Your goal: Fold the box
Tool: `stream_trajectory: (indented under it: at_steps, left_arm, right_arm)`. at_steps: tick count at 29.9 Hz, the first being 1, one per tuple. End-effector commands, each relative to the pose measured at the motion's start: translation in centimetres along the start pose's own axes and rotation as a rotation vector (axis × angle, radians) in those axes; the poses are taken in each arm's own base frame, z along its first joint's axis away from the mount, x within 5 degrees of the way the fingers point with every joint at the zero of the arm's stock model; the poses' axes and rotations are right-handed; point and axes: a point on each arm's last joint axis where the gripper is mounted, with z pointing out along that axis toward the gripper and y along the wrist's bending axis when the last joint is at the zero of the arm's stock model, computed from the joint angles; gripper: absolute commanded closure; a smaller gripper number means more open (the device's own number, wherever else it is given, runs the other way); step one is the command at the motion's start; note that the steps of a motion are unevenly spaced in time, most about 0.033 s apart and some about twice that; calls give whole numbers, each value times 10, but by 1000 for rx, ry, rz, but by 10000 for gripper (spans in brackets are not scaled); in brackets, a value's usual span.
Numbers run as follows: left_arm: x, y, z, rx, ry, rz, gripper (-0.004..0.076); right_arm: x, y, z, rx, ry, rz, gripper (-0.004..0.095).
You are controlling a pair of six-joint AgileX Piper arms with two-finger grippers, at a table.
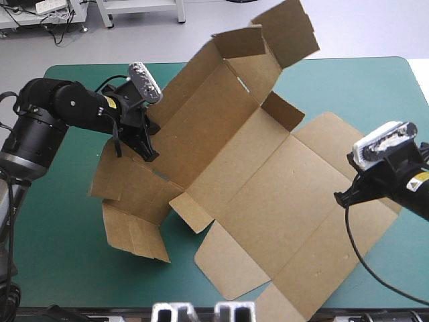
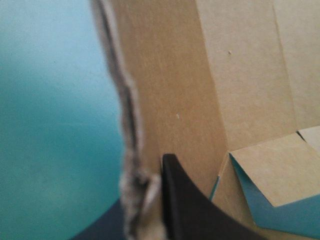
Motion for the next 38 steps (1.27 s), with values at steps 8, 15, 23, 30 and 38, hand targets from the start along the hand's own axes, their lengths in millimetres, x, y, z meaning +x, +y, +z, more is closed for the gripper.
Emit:
stream_trajectory:
  at_steps: [8, 15, 23, 30, 38]
  left_arm:
    - [-41, -21, -23, -346, -127, 327, 734]
    - [-60, -28, -29, -514, -203, 497, 734]
    - [-63, -33, -18, -571, -195, 593, 734]
    - [-39, -45, 39, -572, -148, 629, 734]
    - [-23, -82, 79, -679, -179, 777, 734]
  right_arm:
    - [-88, -32, -3, 40, -148, -85, 932]
    - [-123, -48, 14, 20, -141, -64, 932]
    - [-144, -58, 39, -60, -68, -27, 932]
    - [-149, -62, 49, -90, -39, 26, 932]
    - [-138, -71, 96, -114, 94, 40, 932]
